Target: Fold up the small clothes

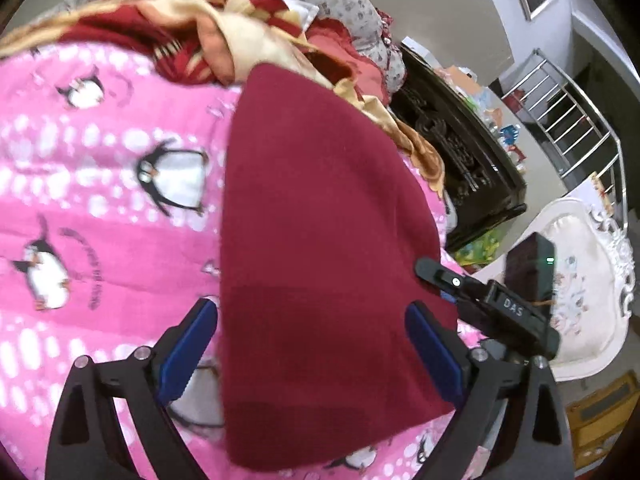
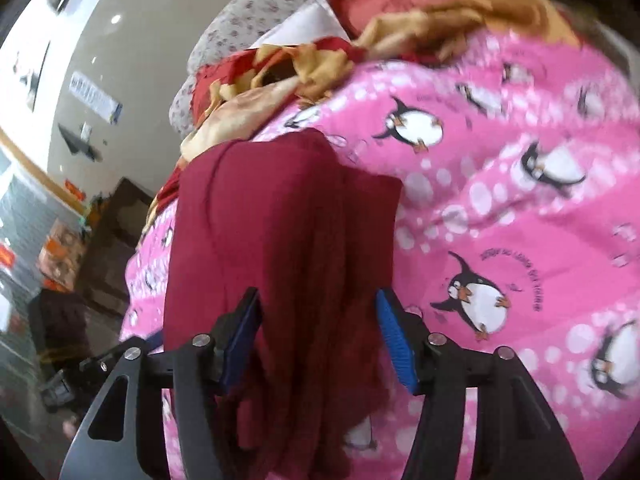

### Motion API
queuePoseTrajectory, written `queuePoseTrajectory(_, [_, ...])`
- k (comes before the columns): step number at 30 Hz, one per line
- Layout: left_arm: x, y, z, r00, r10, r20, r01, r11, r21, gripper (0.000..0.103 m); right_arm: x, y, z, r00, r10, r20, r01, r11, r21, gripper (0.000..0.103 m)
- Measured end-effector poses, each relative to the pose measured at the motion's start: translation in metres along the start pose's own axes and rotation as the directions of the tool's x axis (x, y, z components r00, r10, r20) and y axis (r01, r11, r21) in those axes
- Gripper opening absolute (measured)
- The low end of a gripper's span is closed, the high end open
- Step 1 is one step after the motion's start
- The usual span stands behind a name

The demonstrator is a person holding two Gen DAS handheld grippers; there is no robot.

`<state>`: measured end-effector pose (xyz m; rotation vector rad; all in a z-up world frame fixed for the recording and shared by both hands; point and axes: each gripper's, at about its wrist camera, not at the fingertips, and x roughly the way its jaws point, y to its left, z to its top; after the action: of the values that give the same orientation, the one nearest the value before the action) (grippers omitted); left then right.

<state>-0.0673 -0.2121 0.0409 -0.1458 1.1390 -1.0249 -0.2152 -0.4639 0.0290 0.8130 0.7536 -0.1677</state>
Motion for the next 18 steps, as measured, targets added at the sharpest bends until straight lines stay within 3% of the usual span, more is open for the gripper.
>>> queuePoseTrajectory(8, [0.035, 0.004, 0.006, 0.997, 0.002, -0.074, -0.002, 1.000, -0.006, 0.098, 0.014, -0.012, 0.007, 0.996, 0.089, 0.000, -0.089, 0.996, 0.030, 0.083])
queuePoseTrajectory(14, [0.041, 0.001, 0.007, 0.997, 0.013, -0.076, -0.012, 1.000, 0.014, 0.098, 0.018, -0.018, 0.005, 0.997, 0.078, 0.021, -0.079, 0.996, 0.033, 0.087])
queuePoseTrajectory(17, [0.043, -0.006, 0.008, 0.997, 0.028, -0.078, -0.026, 0.999, 0.027, 0.092, 0.026, -0.009, 0.003, 0.994, 0.107, 0.009, -0.107, 0.994, 0.023, 0.081])
queuePoseTrajectory(18, [0.041, -0.007, 0.008, 0.996, 0.035, -0.076, -0.033, 0.999, 0.032, 0.086, 0.025, -0.006, 0.002, 0.996, 0.093, 0.018, -0.093, 0.996, 0.011, 0.073])
